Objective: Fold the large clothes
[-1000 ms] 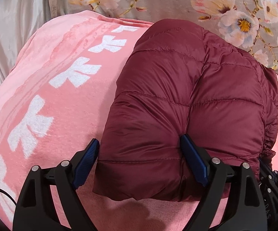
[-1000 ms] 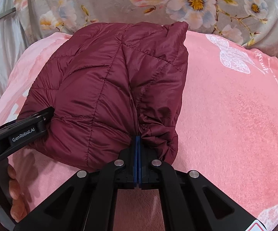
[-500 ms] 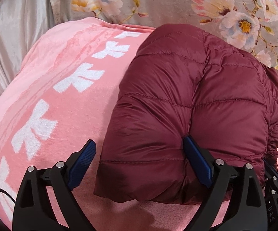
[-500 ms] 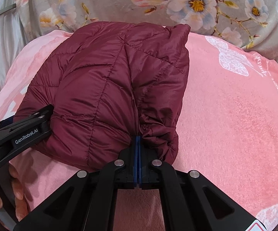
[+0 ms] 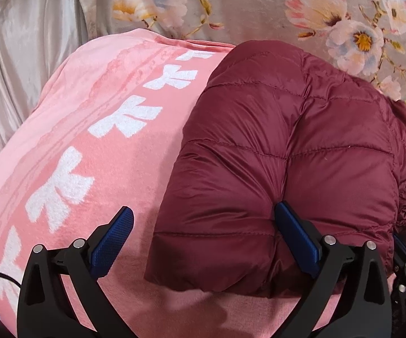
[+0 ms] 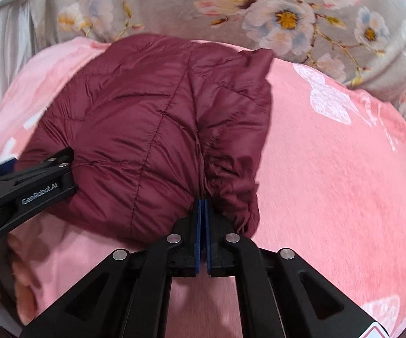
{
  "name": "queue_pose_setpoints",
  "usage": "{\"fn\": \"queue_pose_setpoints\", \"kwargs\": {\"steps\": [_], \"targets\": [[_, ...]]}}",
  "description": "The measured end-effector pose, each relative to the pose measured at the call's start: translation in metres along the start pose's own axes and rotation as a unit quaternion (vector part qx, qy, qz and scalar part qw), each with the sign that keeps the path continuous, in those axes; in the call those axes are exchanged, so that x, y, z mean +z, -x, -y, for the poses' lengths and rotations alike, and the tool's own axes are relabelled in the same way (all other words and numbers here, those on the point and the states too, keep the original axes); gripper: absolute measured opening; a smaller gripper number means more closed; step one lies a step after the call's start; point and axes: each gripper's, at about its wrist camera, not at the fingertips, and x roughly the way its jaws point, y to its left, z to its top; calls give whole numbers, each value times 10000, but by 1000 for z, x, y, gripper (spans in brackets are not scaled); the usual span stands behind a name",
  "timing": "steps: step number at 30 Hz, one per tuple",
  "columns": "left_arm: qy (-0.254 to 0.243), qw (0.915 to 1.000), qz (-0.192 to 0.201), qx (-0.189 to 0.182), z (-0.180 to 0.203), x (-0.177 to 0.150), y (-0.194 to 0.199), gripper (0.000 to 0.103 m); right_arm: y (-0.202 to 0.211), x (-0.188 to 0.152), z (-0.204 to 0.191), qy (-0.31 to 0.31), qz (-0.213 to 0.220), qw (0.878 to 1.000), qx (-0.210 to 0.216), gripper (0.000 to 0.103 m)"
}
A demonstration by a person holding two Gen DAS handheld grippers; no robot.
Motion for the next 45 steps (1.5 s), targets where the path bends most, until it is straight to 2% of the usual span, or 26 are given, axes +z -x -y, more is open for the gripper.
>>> {"fn": "queue_pose_setpoints", "kwargs": {"steps": [1, 2, 3, 4, 5, 6, 10, 13, 18, 30, 38, 45], "targets": [[0, 10000, 59, 17, -1, -1, 4, 98, 9, -3, 4, -90, 53, 9999, 27, 9], [-15, 9999, 148, 86, -2, -5, 12, 98, 18, -6, 6, -163, 124, 9998, 35, 20], [-38, 9997, 202, 116, -1, -8, 17, 98, 28, -11, 10, -230, 228, 9995, 34, 37], [-87, 9995, 289, 122, 1, -14, 27, 98, 36, -15, 13, -282, 327, 9991, 21, 48], [-160, 9991, 379, 125, 3, -21, 36, 98, 45, -21, 16, -334, 459, 9984, -5, 62], [-228, 9987, 433, 142, 5, -27, 42, 98, 56, -30, 20, -349, 625, 9974, -46, 67], [-417, 9976, 540, 75, 8, -58, 72, 98, 80, -63, 29, -170, 782, 9964, -279, 69], [-265, 9987, 427, -124, 2, -72, 84, 98, 90, -82, 39, -185, 763, 9966, -249, 70], [-42, 9992, 377, -142, -5, -92, 102, 98, 107, -98, 54, -517, 896, 9945, -135, 75], [-64, 9993, 345, 111, -1, -99, 104, 98, 96, -99, 37, -177, 728, 9969, -259, 76], [-217, 9988, 406, 173, 5, -99, 105, 98, 84, -96, 41, -361, 439, 9982, -173, 76], [-322, 9983, 455, 195, 9, -99, 106, 98, 84, -96, 36, -272, 462, 9982, -255, 76]]}}
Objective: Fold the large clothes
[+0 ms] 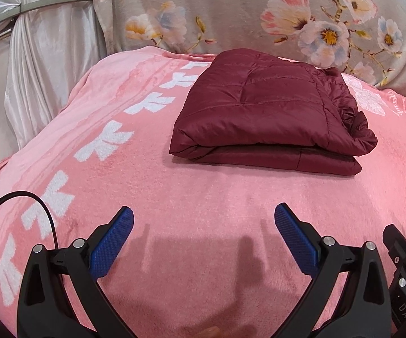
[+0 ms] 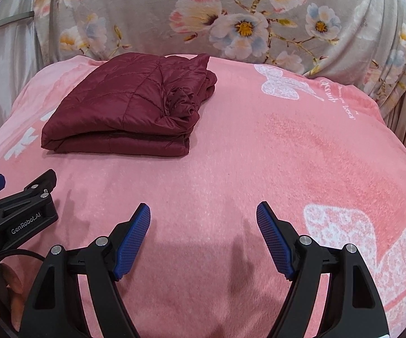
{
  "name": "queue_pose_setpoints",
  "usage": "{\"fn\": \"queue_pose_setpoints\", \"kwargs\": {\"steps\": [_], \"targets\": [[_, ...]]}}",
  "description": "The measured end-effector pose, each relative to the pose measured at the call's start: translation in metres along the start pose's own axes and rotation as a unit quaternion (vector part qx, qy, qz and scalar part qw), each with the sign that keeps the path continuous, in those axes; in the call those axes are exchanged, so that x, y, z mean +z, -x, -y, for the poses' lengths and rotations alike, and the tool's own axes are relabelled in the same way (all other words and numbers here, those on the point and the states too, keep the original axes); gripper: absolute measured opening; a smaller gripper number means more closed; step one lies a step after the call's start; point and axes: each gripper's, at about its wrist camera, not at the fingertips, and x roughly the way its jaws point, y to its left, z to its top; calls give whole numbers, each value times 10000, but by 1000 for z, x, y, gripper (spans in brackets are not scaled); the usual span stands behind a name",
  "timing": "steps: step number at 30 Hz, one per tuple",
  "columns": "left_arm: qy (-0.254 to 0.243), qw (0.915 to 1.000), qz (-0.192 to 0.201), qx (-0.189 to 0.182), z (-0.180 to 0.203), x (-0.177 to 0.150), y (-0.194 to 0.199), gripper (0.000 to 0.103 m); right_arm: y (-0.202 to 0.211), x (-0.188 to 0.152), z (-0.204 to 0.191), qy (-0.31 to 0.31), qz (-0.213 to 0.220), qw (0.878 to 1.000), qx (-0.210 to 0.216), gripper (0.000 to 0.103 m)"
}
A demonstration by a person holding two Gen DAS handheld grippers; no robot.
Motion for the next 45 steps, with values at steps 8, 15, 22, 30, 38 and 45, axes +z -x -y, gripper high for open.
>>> {"fn": "queue_pose_setpoints", "kwargs": {"steps": [8, 15, 22, 30, 38, 45], "targets": [[-93, 9999, 94, 35, 4, 0, 3, 98, 3, -1, -5, 86, 58, 9999, -110, 76], [-163, 9997, 149, 54, 6, 0, 4, 98, 3, 0, -5, 133, 71, 9998, -146, 76], [-186, 9996, 210, 50, 7, 0, 6, 98, 5, -1, -6, 147, 145, 9997, -147, 76], [-209, 9994, 275, 41, 9, -1, 9, 98, 6, 0, -7, 161, 187, 9996, -138, 76], [-222, 9992, 324, 51, 9, -1, 11, 98, 9, 0, -10, 216, 250, 9994, -127, 76], [-219, 9992, 325, 50, 9, -1, 11, 98, 10, 0, -11, 220, 274, 9993, -120, 76]]}}
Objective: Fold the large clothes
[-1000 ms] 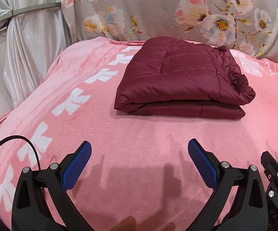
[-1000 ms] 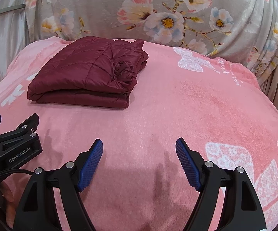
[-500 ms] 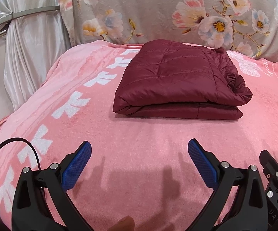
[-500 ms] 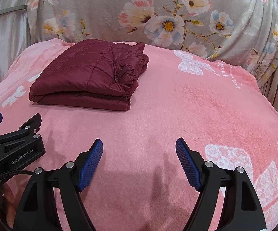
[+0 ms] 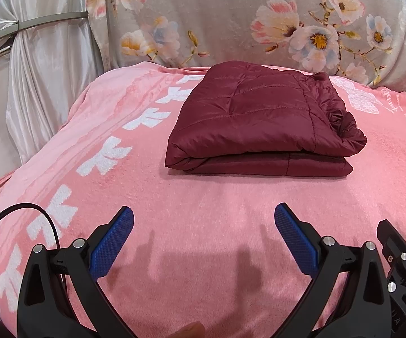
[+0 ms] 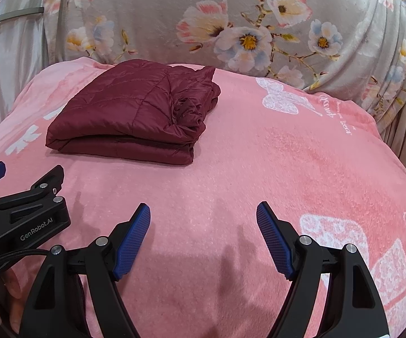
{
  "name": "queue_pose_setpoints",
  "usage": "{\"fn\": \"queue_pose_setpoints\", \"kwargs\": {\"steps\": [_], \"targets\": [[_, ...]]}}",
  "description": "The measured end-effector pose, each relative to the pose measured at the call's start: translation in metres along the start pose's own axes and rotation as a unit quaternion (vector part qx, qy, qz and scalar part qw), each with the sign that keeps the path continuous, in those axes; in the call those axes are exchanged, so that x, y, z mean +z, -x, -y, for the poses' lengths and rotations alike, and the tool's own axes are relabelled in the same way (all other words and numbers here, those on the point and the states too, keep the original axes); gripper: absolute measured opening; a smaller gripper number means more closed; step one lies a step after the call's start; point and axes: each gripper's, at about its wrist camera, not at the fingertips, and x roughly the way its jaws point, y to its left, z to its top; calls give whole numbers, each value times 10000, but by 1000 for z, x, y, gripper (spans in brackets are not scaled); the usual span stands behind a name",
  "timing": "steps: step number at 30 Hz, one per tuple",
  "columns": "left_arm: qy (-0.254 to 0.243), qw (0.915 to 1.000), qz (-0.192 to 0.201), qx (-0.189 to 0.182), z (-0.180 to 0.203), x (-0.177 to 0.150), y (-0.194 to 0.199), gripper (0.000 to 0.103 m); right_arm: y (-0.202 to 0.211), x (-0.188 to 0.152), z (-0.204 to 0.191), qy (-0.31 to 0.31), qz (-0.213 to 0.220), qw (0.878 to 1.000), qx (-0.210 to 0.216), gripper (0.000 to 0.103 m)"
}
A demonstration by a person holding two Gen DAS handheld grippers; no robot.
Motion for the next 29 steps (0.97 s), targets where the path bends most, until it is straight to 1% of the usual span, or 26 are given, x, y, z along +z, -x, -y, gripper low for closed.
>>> {"fn": "queue_pose_setpoints", "kwargs": {"steps": [29], "targets": [[54, 10000, 56, 15, 3, 2, 5, 97, 1, 2, -2, 41, 57, 10000, -25, 76]]}}
